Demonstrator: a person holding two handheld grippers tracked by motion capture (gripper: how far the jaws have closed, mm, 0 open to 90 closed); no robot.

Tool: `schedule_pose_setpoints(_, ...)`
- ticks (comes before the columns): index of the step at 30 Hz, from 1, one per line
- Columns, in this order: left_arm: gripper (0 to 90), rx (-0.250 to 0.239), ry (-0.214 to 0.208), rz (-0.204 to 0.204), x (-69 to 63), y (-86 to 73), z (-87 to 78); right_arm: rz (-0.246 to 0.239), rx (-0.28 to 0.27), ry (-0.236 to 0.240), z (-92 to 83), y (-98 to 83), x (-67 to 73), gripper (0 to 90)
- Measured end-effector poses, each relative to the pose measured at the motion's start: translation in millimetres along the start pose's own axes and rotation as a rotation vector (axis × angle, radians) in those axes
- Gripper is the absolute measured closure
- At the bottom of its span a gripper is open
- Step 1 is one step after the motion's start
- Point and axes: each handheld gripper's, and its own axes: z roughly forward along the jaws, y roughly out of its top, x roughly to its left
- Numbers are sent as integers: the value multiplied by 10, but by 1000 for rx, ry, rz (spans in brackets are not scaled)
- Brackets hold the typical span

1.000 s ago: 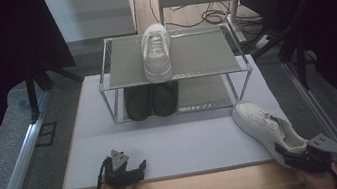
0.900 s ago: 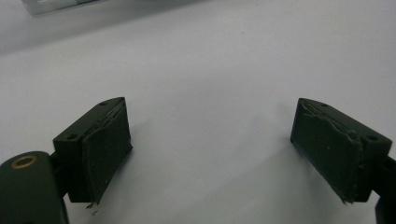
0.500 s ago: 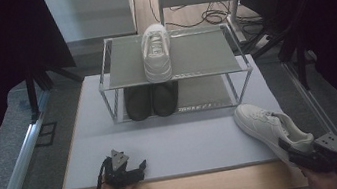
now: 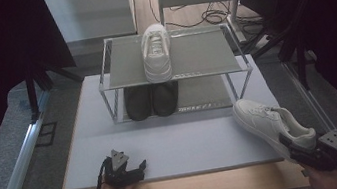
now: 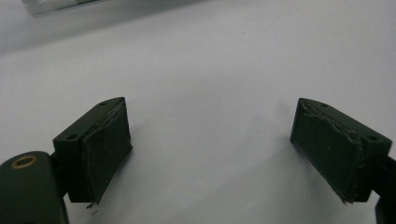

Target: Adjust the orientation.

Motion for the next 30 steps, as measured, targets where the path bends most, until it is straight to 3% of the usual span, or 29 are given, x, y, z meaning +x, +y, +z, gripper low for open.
schedule_pose_setpoints(30,116,-3,1,1,1,1,3,-30,-152,121,-211,655,230,279)
